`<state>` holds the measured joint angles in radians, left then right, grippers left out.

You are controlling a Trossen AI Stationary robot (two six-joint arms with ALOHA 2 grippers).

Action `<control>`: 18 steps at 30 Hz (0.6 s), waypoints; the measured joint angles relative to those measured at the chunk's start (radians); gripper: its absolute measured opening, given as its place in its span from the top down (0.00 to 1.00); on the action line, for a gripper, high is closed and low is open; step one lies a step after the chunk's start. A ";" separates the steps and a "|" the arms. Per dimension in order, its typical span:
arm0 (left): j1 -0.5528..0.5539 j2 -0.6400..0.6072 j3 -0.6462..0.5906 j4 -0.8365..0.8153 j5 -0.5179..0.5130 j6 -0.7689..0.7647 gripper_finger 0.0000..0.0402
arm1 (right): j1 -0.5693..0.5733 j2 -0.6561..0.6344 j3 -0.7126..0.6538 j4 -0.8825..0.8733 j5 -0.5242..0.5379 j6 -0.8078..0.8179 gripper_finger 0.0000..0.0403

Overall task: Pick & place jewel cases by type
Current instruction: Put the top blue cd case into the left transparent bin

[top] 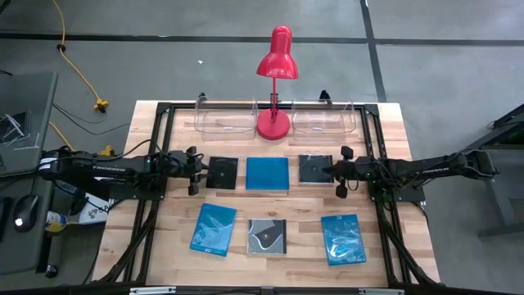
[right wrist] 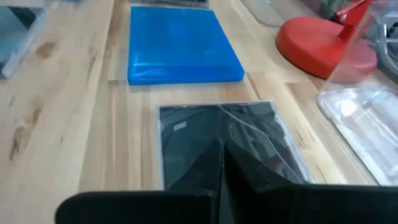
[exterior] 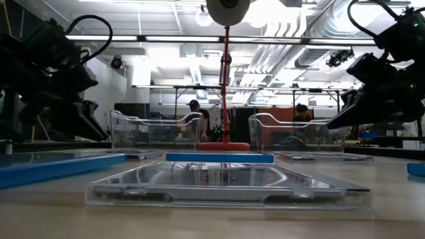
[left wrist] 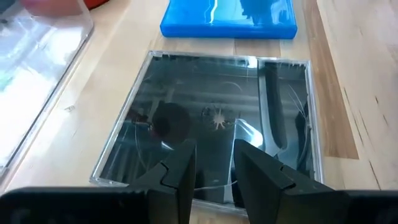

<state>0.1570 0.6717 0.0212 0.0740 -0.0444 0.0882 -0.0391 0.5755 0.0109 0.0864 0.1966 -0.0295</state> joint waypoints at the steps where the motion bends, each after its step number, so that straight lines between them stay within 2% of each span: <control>1: 0.000 0.000 0.000 0.015 0.000 -0.007 0.74 | 0.000 0.000 0.000 0.001 0.008 0.000 1.00; 5: 0.000 0.000 0.001 0.110 0.000 0.008 0.74 | 0.000 0.000 0.000 0.020 0.023 0.002 1.00; 9: 0.000 0.000 0.048 0.109 0.002 0.020 0.74 | 0.000 0.000 0.000 0.083 0.020 0.019 1.00; 13: 0.000 -0.001 0.130 0.115 0.018 0.051 0.74 | 0.000 0.000 0.000 0.156 0.034 0.170 1.00; 18: 0.000 -0.001 0.258 0.117 0.057 0.003 0.74 | 0.000 0.000 0.000 0.243 0.066 0.541 1.00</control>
<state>0.1566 0.6704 0.2787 0.1909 0.0127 0.0913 -0.0391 0.5755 0.0109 0.3296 0.2622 0.5111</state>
